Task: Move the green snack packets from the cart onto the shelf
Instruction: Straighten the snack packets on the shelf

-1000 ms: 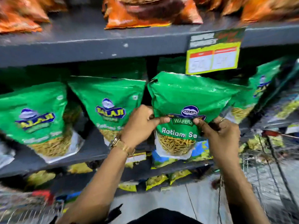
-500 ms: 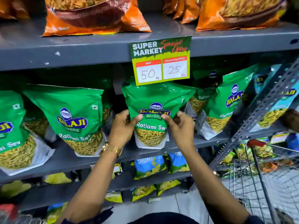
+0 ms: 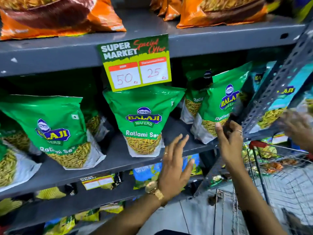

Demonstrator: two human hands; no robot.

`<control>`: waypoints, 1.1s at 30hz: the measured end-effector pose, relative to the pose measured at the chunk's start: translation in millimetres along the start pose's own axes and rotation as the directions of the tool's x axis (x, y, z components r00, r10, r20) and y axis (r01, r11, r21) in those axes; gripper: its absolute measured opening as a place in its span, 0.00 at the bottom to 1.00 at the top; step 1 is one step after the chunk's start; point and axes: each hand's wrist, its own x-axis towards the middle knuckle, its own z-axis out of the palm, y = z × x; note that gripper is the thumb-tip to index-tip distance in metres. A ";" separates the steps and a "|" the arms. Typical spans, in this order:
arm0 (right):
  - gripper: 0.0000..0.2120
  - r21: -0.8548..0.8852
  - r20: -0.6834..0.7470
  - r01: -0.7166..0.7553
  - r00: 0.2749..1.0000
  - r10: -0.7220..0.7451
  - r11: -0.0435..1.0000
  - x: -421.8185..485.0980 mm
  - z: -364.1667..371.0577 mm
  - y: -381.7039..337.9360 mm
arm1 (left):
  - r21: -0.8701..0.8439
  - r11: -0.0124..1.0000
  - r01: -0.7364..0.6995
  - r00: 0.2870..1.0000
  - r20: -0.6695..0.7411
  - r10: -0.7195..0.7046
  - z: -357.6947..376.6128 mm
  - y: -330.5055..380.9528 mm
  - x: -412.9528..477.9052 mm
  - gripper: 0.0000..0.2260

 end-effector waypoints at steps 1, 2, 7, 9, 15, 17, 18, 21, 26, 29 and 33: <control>0.35 0.026 0.057 -0.027 0.998 0.026 0.999 6.9 -2.3 1.5 | -0.057 0.996 0.074 0.996 0.053 -0.071 11.2 2.6 7.0 0.28; 0.35 0.066 0.110 -0.035 0.994 0.028 0.997 13.8 -4.0 2.5 | -0.112 0.981 0.159 0.984 0.096 -0.149 22.4 3.5 16.4 0.30; 0.36 0.205 0.185 -0.037 0.983 -0.001 0.978 44.4 -3.5 -0.3 | -0.256 0.823 0.507 0.862 0.176 -0.476 62.1 1.6 75.0 0.46; 0.46 0.273 0.170 -0.104 0.984 0.059 0.956 54.4 -1.0 2.3 | -0.319 0.785 0.531 0.846 0.156 -0.509 70.5 3.6 93.1 0.51; 0.32 0.336 0.133 -0.267 0.963 0.235 0.903 61.1 13.9 2.9 | -0.436 0.766 0.472 0.878 0.160 -0.451 89.4 4.6 117.7 0.39; 0.36 0.328 0.061 -0.231 0.973 0.223 0.916 53.7 14.5 4.6 | -0.531 0.702 0.476 0.872 0.180 -0.455 91.7 -2.1 122.5 0.38; 0.38 0.319 0.056 -0.204 0.979 0.196 0.926 54.6 12.5 9.6 | -0.582 0.660 0.475 0.870 0.195 -0.454 90.4 -5.6 125.6 0.37; 0.41 0.276 0.107 -0.222 0.974 0.200 0.935 64.0 8.2 10.8 | -0.681 0.562 0.470 0.860 0.207 -0.467 82.7 -10.4 133.5 0.35; 0.53 0.356 0.201 -0.344 0.936 0.289 0.869 81.4 6.6 12.5 | -0.709 0.496 0.501 0.824 0.215 -0.525 89.5 -12.1 144.6 0.46; 0.43 0.356 0.273 -0.319 0.934 0.229 0.878 83.9 4.0 10.0 | -0.648 0.588 0.484 0.842 0.163 -0.513 98.3 -18.5 151.2 0.52; 0.42 0.394 0.263 -0.324 0.937 0.232 0.860 82.0 5.4 10.3 | -0.654 0.631 0.417 0.873 0.094 -0.479 102.2 -20.4 154.2 0.48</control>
